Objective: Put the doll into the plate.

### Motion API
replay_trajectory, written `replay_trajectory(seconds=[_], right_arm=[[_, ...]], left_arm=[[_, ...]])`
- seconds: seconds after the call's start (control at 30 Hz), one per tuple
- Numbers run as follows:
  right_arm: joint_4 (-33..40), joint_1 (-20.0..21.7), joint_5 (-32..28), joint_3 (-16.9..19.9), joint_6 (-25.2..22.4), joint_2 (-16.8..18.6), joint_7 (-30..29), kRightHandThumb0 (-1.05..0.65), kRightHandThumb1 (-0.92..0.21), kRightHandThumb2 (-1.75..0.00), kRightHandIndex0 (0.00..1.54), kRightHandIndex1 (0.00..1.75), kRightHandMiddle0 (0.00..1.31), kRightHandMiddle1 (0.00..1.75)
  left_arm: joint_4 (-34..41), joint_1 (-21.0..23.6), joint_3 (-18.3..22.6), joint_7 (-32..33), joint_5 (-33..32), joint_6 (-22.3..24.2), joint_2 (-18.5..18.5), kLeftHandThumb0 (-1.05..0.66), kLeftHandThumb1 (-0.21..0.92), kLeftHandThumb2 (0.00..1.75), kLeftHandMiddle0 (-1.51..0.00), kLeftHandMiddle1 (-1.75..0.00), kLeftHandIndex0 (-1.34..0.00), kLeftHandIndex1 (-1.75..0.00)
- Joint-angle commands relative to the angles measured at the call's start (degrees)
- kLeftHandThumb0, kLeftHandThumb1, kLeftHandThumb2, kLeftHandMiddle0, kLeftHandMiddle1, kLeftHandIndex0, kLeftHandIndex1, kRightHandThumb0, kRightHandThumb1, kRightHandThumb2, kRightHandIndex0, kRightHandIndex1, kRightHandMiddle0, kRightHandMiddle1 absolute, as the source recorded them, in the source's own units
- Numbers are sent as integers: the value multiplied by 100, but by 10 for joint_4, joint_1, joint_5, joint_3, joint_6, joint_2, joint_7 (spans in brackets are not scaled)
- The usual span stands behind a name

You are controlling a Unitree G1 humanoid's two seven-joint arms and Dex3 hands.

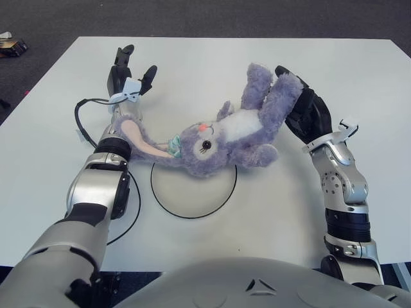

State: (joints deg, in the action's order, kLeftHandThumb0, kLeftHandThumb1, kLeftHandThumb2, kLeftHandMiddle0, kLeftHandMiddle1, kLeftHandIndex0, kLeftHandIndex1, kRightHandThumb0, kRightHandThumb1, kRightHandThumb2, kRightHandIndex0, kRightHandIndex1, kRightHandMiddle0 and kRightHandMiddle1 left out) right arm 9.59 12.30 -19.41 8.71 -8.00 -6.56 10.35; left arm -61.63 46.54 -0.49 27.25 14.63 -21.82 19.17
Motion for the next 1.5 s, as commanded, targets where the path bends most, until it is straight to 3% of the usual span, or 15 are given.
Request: replay_trajectory(seconds=[0.0,0.77,1.1,1.17,1.23,1.33,1.4,1.47], right_arm=[[-9,10,10,7,30,2,-5,-81,-92,-91,31,0,30,1],[-38,27,74,26,112,-10,-44,-79,-92,-87,32,0,32,1],[-42,34,76,32,121,-17,-45,-79,-92,-85,33,0,32,1],[-60,34,133,26,192,-40,-50,-77,-92,-82,33,0,32,1],[-73,34,166,22,233,-51,-54,-74,-92,-79,33,0,32,1],[-90,33,279,11,309,-90,-91,-71,-92,-72,33,1,33,1],[-92,30,331,7,337,-109,-109,-68,-92,-57,33,0,35,2],[-97,31,345,5,348,-113,-118,-67,-92,-52,33,0,35,2]], left_arm=[[6,-2,1,0,2,5,1,-60,92,36,-52,0,-35,-42],[7,-3,0,4,3,9,-1,-58,92,32,-51,0,-36,-41],[7,-4,0,4,3,11,-1,-58,92,31,-50,0,-36,-41],[7,-5,0,4,3,10,-1,-57,92,30,-51,0,-36,-40],[7,-5,0,4,3,10,-1,-57,92,30,-51,0,-36,-40],[7,-5,0,4,3,10,-1,-57,92,30,-51,0,-36,-40],[7,-5,0,4,4,10,-1,-57,92,29,-51,0,-36,-40],[7,-5,0,4,4,10,-1,-57,92,29,-51,0,-36,-40]])
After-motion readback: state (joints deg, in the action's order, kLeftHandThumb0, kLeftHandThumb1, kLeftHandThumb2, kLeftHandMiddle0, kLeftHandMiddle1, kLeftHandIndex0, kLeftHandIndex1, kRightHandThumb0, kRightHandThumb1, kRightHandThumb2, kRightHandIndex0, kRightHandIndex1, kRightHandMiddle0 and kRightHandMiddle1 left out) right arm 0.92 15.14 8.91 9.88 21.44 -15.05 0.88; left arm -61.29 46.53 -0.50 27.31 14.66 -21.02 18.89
